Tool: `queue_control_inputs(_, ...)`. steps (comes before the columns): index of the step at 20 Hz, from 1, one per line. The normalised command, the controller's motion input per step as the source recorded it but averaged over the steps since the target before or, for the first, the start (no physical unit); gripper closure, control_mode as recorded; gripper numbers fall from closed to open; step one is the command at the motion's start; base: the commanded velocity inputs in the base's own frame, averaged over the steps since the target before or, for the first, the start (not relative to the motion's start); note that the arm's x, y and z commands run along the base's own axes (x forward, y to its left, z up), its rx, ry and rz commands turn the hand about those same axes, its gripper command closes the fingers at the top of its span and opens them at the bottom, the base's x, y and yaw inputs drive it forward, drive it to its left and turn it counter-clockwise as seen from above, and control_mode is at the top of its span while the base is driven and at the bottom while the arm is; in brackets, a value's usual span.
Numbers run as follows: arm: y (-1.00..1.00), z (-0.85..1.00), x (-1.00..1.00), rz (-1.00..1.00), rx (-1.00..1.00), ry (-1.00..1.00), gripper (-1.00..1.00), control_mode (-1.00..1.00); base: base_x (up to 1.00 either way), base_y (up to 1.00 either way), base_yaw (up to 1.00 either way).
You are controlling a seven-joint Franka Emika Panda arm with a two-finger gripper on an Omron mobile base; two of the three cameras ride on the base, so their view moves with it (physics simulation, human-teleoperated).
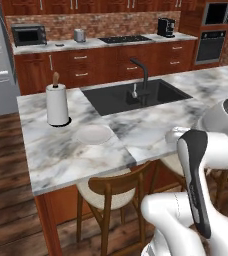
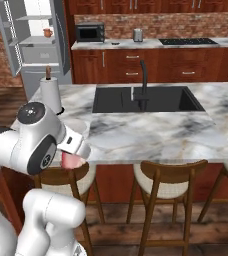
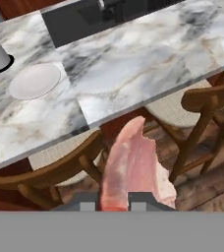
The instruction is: Take the steak from the fridge and place it on the digital scale on the counter by the fridge. Wait a few seconds for a reading, then move it to the plate on the dining counter.
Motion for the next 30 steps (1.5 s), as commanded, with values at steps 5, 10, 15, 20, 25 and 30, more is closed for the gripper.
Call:
queue_control_inputs(5,0.74,0.38,0.94,0.25,-0.04,-0.02,1.0,-1.0,0.0,0.0,0.0)
queue_control_inputs(10,0.73,0.19,1.0,0.22,-0.06,0.01,1.0,-1.0,0.0,0.0,0.0)
queue_control_inputs(15,0.74,-0.16,0.99,0.16,-0.12,0.11,1.0,-1.0,0.0,0.0,0.0)
queue_control_inputs(20,0.76,-0.43,0.99,0.09,-0.17,0.03,1.0,-1.0,0.0,0.0,0.0)
queue_control_inputs(25,0.41,-0.3,0.82,0.08,-0.13,0.0,1.0,-1.0,0.0,0.0,0.0)
queue_control_inputs(30,0.08,-0.31,0.4,0.08,-0.04,0.0,1.0,-1.0,0.0,0.0,0.0)
